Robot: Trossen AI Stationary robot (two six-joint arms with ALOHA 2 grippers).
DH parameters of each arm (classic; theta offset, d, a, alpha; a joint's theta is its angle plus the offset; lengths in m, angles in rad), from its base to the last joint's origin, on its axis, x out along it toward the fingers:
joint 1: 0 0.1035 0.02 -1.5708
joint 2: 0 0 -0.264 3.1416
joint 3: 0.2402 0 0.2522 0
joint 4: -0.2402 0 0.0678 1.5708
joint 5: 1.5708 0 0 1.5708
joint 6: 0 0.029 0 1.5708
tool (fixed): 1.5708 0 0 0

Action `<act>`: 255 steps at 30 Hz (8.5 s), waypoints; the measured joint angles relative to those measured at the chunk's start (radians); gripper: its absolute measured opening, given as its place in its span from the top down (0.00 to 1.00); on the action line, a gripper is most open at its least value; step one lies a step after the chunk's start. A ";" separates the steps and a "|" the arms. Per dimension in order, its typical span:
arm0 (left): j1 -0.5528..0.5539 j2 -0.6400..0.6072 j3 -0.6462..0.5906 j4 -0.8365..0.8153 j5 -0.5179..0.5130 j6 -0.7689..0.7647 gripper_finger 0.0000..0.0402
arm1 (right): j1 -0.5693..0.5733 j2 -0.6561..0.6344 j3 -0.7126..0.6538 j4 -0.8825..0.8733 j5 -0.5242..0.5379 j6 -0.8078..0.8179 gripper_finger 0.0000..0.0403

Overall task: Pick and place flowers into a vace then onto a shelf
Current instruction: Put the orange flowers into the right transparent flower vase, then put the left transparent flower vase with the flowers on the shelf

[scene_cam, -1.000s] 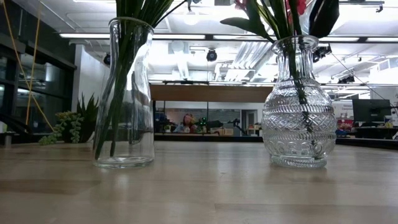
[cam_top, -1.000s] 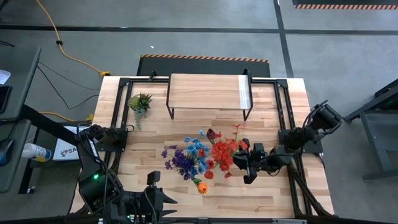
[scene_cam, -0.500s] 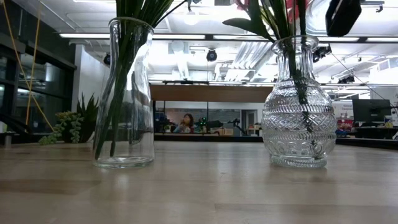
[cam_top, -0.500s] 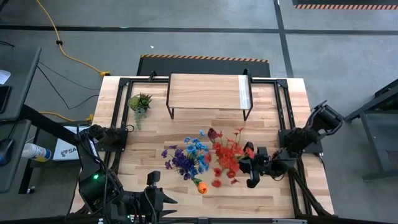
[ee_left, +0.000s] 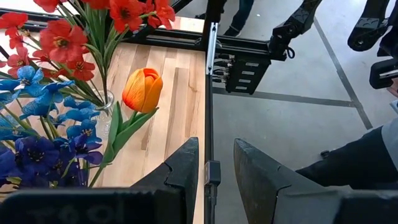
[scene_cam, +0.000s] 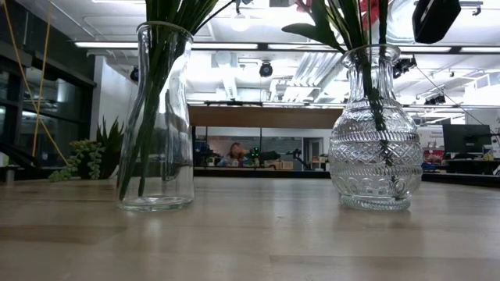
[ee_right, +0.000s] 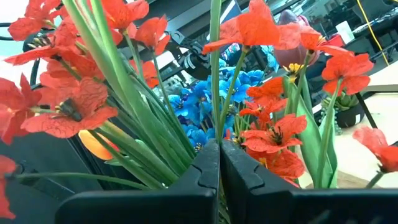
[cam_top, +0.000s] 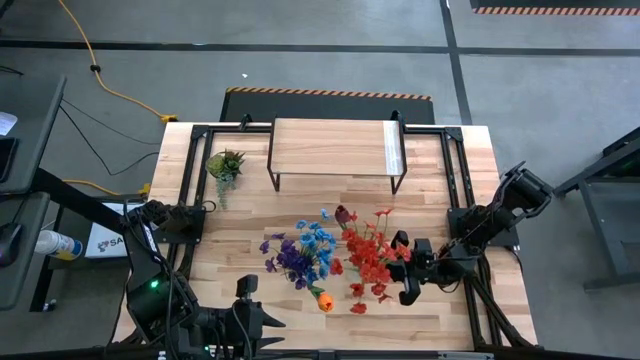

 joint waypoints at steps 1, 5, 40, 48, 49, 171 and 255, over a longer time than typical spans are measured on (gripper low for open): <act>0.000 0.000 0.000 0.000 0.000 0.000 0.67 | 0.000 0.000 0.000 0.000 0.000 0.000 1.00; 0.000 0.000 0.000 0.000 0.000 0.000 0.67 | 0.000 0.000 0.000 0.000 -0.012 0.001 1.00; 0.000 0.000 0.000 0.000 0.052 0.000 0.67 | 0.052 0.000 0.000 -0.001 0.035 -0.046 0.78; 0.000 0.000 0.000 0.001 0.052 0.000 0.67 | 0.109 -0.010 0.000 -0.001 0.126 -0.095 0.77; 0.000 0.000 0.000 0.001 0.052 0.000 0.67 | 0.118 -0.015 0.000 -0.001 0.137 -0.106 0.77; -0.052 0.308 0.000 -0.072 0.188 -0.473 0.67 | 0.464 -0.625 0.000 -0.001 0.233 -0.647 0.77; 0.027 0.312 -0.581 0.058 -0.436 -1.185 0.34 | 0.550 -0.728 0.000 -0.016 0.037 -0.818 0.77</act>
